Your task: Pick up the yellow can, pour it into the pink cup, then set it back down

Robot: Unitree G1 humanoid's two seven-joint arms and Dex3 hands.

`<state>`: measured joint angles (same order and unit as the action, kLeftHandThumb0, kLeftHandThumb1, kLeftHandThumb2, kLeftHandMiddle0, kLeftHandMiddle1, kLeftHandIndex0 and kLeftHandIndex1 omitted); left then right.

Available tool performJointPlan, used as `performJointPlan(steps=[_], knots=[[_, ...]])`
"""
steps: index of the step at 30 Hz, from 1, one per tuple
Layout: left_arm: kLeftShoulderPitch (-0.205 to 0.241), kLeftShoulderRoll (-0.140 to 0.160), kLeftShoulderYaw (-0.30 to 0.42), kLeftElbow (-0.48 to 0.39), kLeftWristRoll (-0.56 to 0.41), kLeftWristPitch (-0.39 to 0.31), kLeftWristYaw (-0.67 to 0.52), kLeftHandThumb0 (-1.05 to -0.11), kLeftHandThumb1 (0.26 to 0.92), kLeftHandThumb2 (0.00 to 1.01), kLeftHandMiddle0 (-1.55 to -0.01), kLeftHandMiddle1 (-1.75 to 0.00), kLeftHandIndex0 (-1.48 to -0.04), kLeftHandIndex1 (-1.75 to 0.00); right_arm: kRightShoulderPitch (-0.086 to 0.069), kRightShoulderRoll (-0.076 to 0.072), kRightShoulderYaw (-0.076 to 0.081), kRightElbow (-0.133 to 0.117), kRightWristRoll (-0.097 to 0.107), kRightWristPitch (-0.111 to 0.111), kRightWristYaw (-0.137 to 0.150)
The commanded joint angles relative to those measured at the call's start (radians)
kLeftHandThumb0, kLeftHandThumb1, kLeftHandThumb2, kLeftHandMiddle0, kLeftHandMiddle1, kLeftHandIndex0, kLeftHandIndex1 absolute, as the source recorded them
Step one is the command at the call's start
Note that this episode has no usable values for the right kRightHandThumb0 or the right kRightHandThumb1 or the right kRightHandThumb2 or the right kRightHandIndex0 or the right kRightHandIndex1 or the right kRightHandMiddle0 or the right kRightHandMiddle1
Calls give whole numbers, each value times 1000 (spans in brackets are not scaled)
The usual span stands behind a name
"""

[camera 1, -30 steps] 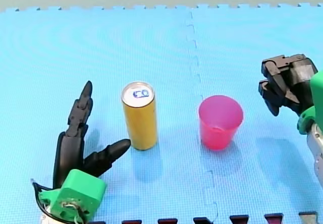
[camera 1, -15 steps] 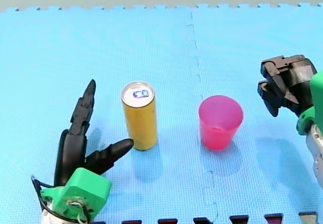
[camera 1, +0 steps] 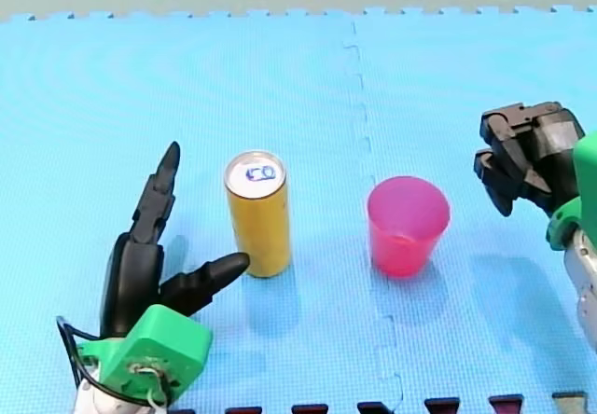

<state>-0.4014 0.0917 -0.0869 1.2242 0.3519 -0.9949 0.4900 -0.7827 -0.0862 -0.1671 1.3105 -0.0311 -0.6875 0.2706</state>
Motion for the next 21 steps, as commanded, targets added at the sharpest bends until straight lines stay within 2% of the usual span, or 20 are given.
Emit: performJointPlan(steps=[1, 15, 21], knots=[[-6, 4, -3, -2, 2, 3, 6, -1048, 921, 26, -267, -6, -157, 0, -3, -1, -1, 1, 2, -3, -1], [-11, 1, -12, 0, -1, 4, 3, -1048, 921, 30, -265, -3, -154, 0, -7, -5, -6, 2, 4, -1, 6], [-8, -37, 43, -1, -122, -1, -145, -1048, 921, 36, -321, -29, -172, -8, -9, -5, -10, 2, 6, -1, 13]])
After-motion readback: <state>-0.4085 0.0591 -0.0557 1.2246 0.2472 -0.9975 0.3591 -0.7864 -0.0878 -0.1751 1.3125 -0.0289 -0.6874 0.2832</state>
